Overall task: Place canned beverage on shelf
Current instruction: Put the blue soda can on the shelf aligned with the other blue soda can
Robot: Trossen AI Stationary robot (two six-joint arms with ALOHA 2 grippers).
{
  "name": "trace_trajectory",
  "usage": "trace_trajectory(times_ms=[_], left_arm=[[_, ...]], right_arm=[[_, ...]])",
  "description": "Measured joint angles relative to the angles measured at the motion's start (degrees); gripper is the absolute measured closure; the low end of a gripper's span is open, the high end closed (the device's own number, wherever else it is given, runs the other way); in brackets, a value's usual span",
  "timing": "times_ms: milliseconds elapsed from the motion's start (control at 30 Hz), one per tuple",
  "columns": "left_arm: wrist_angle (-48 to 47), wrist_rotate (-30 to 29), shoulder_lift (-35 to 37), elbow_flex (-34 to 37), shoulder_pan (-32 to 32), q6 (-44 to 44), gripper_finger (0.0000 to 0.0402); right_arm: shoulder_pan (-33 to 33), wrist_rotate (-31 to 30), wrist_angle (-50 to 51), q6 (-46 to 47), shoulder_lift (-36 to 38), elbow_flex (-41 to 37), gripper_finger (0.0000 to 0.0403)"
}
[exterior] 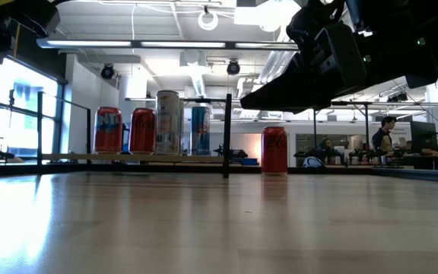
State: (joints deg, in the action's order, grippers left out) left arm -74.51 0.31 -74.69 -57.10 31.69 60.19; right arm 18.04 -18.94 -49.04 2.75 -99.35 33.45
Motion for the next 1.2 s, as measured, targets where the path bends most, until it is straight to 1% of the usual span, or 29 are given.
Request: trace_trajectory(times_ms=[133,233,333,467,533,633,733,867,1033,1100,1200], left_arm=[[0.4,0.9,0.2,0.0,-1.9,-4.1,0.0181],[1.2,1.0,0.2,-0.2,-5.0,-9.7,0.0181],[1.8,-1.5,-0.3,-2.1,-9.7,-16.6,0.0181],[1.6,-4.1,-1.9,-7.4,-17.5,-28.3,0.0181],[1.3,-4.1,-3.4,-11.3,-21.8,-34.5,0.0181],[-0.6,-4.2,-7.6,-18.8,-28.0,-44.1,0.0181],[-4.9,-4.6,-13.8,-28.6,-33.4,-54.7,0.0181],[-11.7,-7.5,-22.9,-42.9,-38.5,-66.3,0.0181],[-15.1,-8.3,-32.8,-58.3,-43.2,-76.0,0.0181],[-15.6,-9.2,-36.1,-62.9,-44.4,-78.3,0.0181],[-14.6,-9.6,-39.5,-66.7,-46.7,-79.1,0.0181]], right_arm=[[0.0,0.0,0.0,0.0,0.0,0.0,0.0403],[0.0,0.0,0.0,-0.1,0.0,0.0,0.0403],[0.0,0.0,0.0,-0.1,0.0,0.0,0.0403],[0.0,0.0,0.0,-0.1,0.0,0.0,0.0403],[0.0,0.0,0.0,-0.1,0.0,0.0,0.0403],[0.0,0.0,0.0,-0.1,0.0,0.0,0.0403],[0.0,0.0,0.2,-0.2,0.0,0.0,0.0403],[0.0,0.1,0.4,-0.2,0.0,0.0,0.0403],[0.0,0.1,0.8,-0.7,0.0,0.0,0.0403],[0.0,0.1,1.2,-0.8,0.0,0.0,0.0403],[0.0,0.1,1.5,-0.9,0.0,0.0,0.0403]])
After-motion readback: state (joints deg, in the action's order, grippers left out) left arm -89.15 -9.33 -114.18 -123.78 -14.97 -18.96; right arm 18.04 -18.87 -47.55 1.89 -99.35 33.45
